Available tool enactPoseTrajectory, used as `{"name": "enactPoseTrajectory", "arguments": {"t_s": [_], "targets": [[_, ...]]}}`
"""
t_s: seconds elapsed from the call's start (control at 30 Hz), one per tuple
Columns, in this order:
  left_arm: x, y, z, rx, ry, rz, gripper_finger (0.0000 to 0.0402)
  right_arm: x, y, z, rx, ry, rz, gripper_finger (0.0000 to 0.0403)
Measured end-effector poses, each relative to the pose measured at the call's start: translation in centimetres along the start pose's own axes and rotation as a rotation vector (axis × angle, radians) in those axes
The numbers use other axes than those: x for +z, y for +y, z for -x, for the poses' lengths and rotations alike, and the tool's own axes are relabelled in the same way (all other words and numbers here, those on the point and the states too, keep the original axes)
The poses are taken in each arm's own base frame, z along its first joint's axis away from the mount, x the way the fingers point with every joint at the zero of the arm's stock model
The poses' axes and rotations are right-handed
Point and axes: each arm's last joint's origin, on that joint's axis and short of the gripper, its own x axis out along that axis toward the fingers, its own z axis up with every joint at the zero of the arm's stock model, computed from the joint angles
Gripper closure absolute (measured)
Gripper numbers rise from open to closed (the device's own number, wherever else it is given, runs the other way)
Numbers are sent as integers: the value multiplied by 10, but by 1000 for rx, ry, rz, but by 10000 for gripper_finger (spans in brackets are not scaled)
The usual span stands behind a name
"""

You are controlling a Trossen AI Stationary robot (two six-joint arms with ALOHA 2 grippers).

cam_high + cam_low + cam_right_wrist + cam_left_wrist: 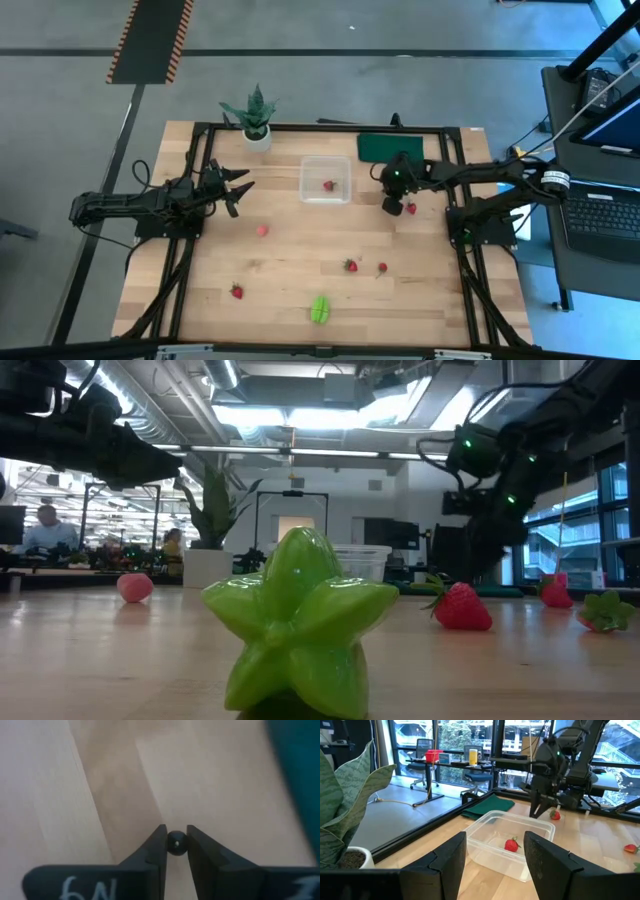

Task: Pick and placing Produce into tupperware
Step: Put the blueberry in the transparent container

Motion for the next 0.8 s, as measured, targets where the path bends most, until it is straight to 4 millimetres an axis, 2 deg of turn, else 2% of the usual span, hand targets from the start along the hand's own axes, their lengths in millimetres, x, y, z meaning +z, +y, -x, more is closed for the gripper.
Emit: {"name": "enactPoseTrajectory", "arguments": {"t_s": [0.17, 0.4, 0.57, 0.67, 0.8], "targets": [[0, 0, 0, 0, 0, 0, 209, 39, -3, 17, -4, -125, -17, 342], [0, 0, 0, 0, 0, 0, 209, 108, -8, 63, -4, -377, 26, 339], [0, 0, 0, 0, 0, 0, 209, 140, -9, 88, 60, -590, 54, 337], [0, 0, 0, 0, 0, 0, 209, 148, -6, 86, 96, -646, 64, 337], [0, 0, 0, 0, 1, 0, 209, 150, 2, 63, 136, -589, 69, 337]]}}
